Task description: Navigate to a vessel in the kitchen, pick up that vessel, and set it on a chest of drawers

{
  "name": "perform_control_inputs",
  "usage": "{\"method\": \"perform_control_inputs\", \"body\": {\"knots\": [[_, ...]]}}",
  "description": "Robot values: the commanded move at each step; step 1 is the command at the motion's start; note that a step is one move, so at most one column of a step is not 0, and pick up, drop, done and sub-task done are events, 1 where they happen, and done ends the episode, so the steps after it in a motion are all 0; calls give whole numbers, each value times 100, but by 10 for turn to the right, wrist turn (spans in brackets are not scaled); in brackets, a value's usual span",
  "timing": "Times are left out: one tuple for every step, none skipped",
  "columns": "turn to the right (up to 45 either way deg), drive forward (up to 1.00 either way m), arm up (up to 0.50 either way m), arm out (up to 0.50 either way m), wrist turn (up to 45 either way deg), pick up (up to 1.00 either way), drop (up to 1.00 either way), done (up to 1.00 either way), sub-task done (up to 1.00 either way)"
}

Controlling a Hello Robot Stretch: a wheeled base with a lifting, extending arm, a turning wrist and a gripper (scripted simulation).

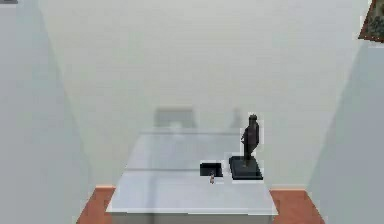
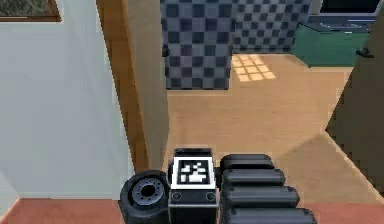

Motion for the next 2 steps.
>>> {"method": "perform_control_inputs", "body": {"knots": [[450, 0, 0, 0, 0, 0, 0, 0, 0], [420, 0, 0, 0, 0, 0, 0, 0, 0]]}}
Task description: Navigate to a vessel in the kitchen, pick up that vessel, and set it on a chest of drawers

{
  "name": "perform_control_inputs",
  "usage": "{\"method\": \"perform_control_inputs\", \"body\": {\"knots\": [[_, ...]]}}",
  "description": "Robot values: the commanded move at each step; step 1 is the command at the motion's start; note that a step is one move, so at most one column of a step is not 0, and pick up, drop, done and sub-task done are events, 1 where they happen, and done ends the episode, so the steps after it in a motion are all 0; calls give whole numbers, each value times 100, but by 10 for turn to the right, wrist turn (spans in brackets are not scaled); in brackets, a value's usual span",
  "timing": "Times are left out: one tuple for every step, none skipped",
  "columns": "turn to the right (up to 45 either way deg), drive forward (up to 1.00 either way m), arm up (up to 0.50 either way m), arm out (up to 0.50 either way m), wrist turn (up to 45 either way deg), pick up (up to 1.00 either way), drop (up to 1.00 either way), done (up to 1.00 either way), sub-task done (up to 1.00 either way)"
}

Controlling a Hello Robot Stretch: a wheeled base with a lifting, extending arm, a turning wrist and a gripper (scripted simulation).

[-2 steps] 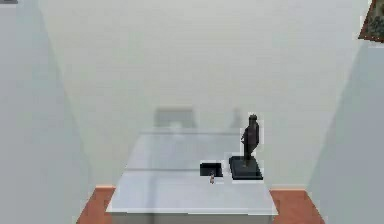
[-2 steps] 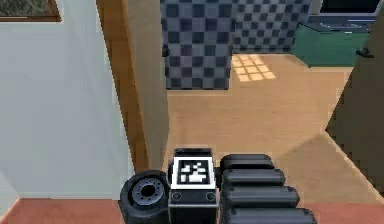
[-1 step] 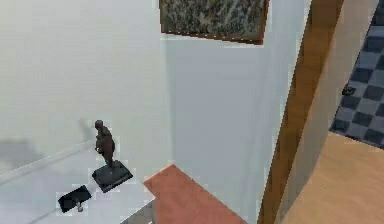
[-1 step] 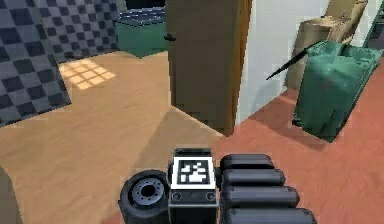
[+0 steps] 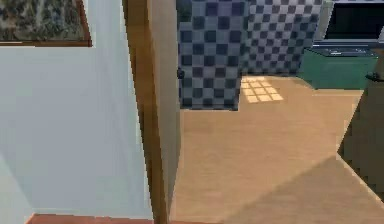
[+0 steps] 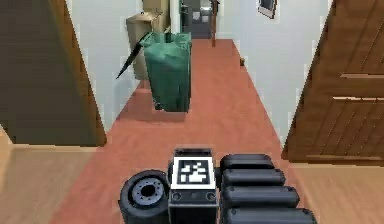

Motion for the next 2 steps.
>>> {"method": "perform_control_inputs", "body": {"knots": [[-450, 0, 0, 0, 0, 0, 0, 0, 0], [-450, 0, 0, 0, 0, 0, 0, 0, 0]]}}
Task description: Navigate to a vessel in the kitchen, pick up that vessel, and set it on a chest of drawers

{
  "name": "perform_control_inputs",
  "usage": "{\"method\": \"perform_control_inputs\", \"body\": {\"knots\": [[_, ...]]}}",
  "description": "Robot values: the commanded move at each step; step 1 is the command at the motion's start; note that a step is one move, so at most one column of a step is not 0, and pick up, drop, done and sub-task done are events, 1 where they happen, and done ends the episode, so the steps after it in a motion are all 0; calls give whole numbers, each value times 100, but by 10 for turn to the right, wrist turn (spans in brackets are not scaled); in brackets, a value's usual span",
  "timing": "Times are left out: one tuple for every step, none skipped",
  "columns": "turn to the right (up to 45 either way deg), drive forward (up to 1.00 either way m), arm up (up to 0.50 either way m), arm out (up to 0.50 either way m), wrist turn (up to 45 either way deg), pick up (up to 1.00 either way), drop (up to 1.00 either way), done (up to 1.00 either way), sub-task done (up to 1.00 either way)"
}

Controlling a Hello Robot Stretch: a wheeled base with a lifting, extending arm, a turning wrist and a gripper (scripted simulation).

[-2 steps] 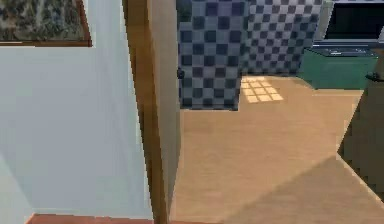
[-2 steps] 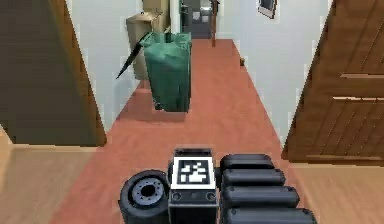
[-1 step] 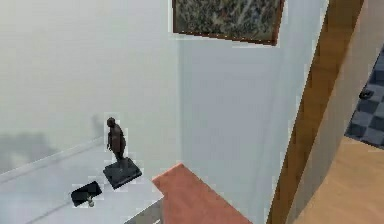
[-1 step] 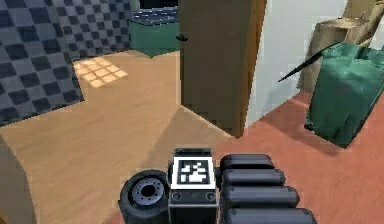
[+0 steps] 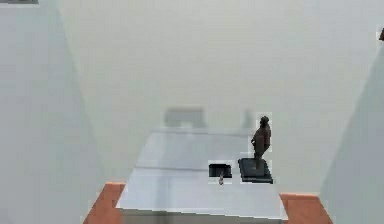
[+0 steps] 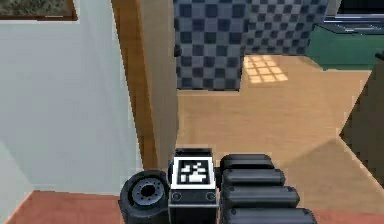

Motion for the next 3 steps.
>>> {"method": "perform_control_inputs", "body": {"knots": [[-450, 0, 0, 0, 0, 0, 0, 0, 0], [-330, 0, 0, 0, 0, 0, 0, 0, 0], [-30, 0, 0, 0, 0, 0, 0, 0, 0]]}}
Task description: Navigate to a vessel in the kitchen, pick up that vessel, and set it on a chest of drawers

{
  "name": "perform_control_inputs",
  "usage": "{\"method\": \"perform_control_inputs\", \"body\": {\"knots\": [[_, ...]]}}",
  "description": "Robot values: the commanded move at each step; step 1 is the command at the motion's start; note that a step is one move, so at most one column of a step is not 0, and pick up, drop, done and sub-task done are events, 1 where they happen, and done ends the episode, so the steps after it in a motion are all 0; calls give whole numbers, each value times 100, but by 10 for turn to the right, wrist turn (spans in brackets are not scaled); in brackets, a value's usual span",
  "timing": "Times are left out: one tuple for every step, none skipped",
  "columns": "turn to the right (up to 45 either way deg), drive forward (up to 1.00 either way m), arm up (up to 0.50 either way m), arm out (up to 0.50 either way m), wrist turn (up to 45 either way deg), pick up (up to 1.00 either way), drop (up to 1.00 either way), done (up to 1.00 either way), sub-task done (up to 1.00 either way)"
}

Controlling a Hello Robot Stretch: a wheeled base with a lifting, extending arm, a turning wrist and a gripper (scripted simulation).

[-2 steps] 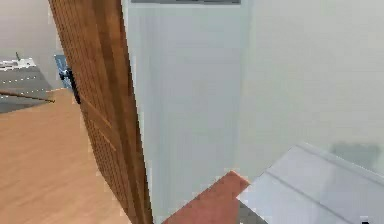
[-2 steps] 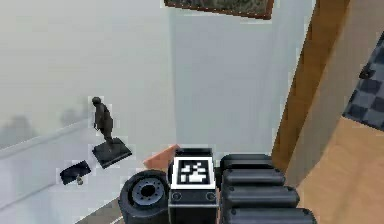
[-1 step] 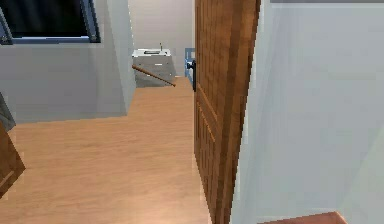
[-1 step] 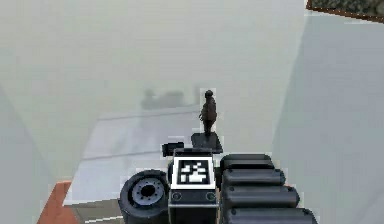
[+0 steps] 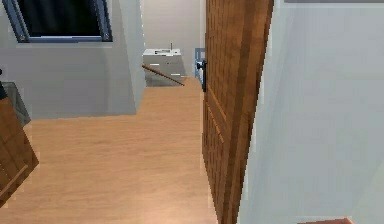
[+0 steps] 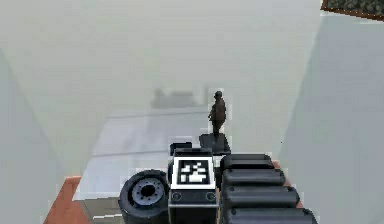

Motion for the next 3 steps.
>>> {"method": "perform_control_inputs", "body": {"knots": [[0, 0, 0, 48, 0, 0, 0, 0, 0], [0, 0, 0, 0, 450, 0, 0, 0, 0], [0, 0, 0, 0, 450, 0, 0, 0, 0]]}}
